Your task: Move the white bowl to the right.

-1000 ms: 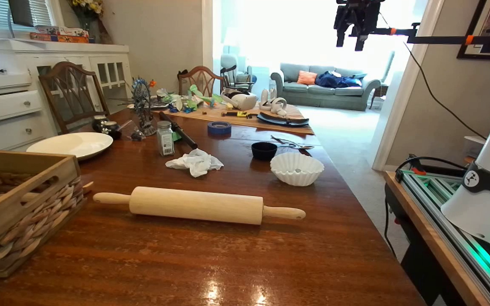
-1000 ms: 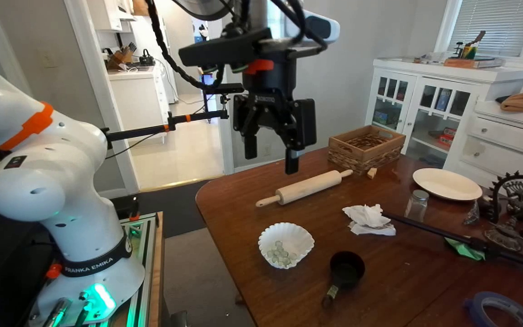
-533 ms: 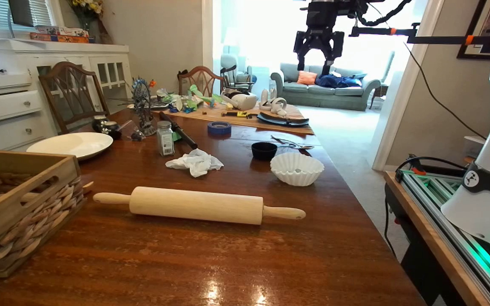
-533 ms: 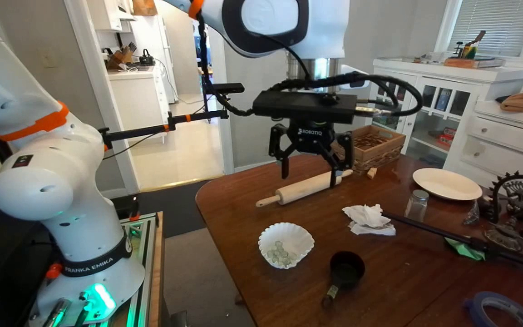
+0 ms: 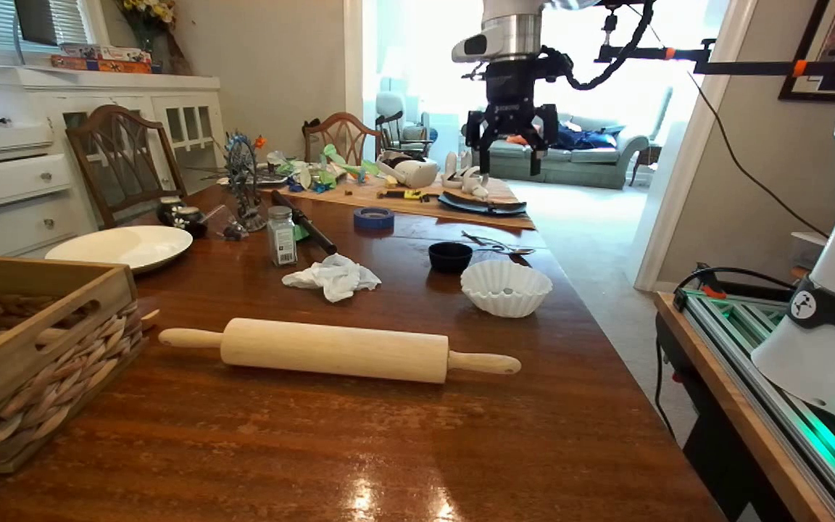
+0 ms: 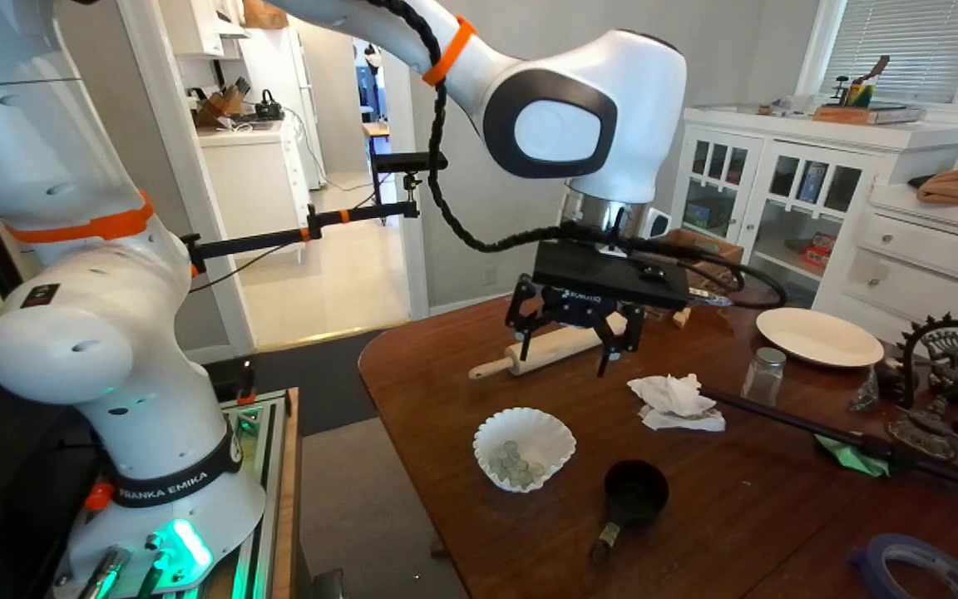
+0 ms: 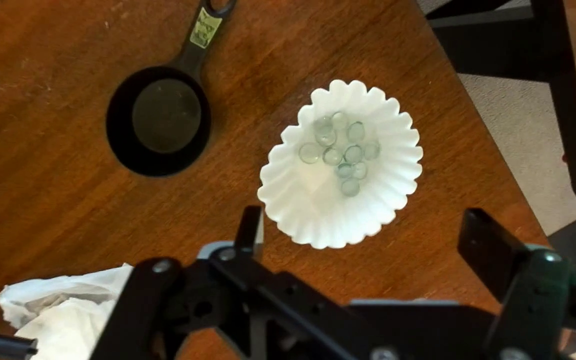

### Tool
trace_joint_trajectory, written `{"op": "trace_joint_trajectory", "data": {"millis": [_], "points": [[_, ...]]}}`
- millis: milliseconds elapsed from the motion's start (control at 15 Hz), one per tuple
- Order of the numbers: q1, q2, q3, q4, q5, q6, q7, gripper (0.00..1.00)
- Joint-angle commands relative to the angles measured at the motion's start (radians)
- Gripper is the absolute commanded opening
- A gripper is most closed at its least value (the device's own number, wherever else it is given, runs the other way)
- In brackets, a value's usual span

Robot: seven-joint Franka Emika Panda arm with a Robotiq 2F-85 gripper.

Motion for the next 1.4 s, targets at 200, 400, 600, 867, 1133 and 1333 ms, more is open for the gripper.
{"op": "trace_joint_trajectory", "data": {"millis": [200,400,600,867,1133,1333], "points": [[-0.067,0.171,0.088,0.032,0.049,0.069,-0.054,1.0],[-0.093,0.227,0.111,0.042,0.053,0.12,-0.013,1.0],[-0.108,0.277,0.128,0.051,0.018,0.158,0.04,1.0],[-0.123,0.268,0.143,0.048,0.017,0.136,0.054,1.0],[-0.133,0.283,0.15,0.064,0.037,0.119,0.036,1.0],[-0.134,0.326,0.175,0.074,0.041,0.16,0.028,1.0]]}}
